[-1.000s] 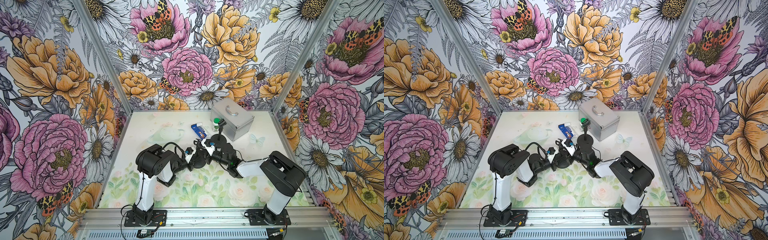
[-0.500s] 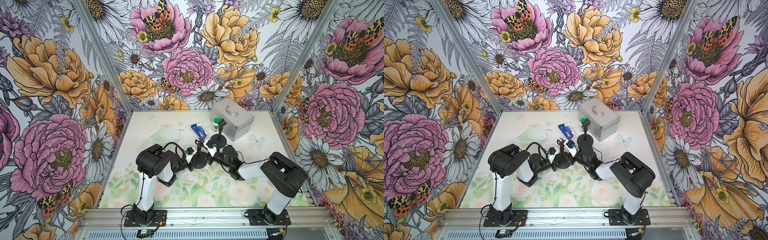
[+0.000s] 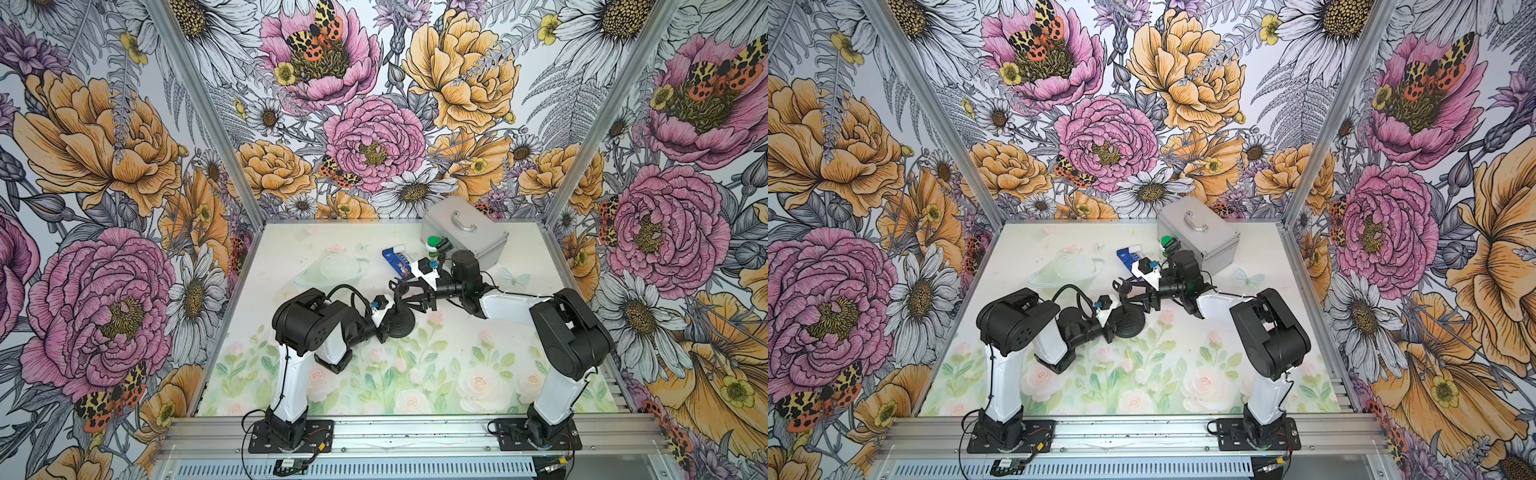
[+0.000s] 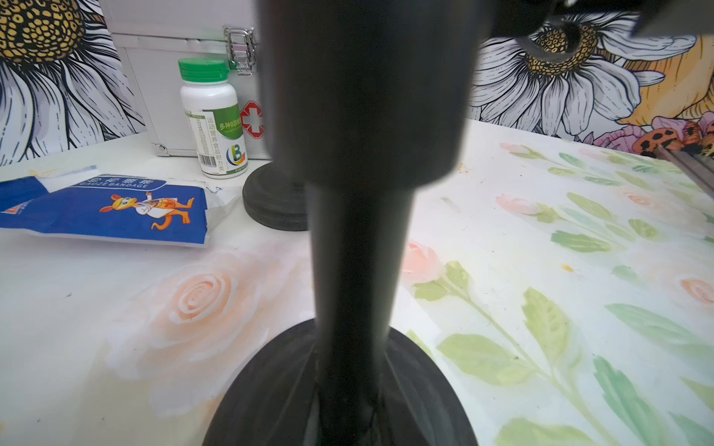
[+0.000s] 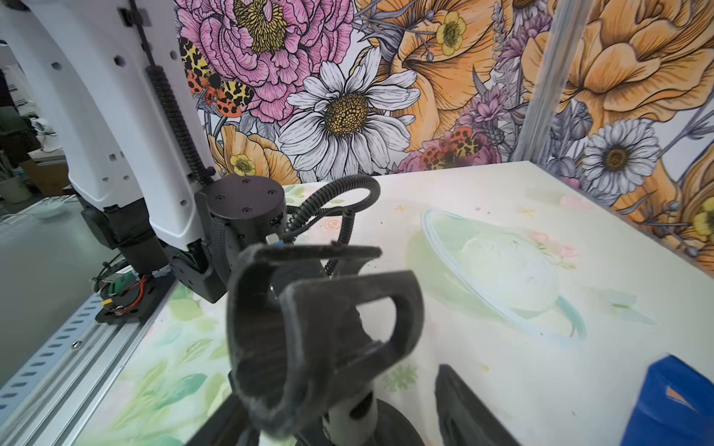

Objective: Assemble a microphone stand
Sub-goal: Screw the microphone stand pole into the microphone stand base.

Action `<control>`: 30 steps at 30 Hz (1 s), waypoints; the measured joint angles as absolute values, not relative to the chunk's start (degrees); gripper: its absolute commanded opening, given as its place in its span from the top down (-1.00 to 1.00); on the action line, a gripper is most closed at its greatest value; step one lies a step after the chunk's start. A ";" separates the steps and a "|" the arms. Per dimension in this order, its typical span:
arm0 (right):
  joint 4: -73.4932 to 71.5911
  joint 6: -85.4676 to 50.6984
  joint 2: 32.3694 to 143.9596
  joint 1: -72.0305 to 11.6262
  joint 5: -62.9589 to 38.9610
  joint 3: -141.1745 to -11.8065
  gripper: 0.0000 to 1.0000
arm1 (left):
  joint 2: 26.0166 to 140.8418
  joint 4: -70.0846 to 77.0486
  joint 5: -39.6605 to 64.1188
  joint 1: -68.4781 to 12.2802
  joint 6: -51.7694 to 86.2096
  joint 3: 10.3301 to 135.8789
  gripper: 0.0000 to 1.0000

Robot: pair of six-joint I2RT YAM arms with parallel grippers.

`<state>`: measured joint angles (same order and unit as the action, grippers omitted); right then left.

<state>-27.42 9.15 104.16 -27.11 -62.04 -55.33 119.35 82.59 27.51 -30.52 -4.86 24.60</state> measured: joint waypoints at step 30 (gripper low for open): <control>-74.02 -5.34 107.92 -49.56 8.19 -33.61 -0.01 | 119.35 82.74 27.20 -29.87 -4.49 24.32 0.60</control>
<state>-74.02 -5.34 107.92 -49.56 8.19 -33.61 119.35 82.74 27.20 -29.87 -4.49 24.32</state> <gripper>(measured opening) 0.290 0.200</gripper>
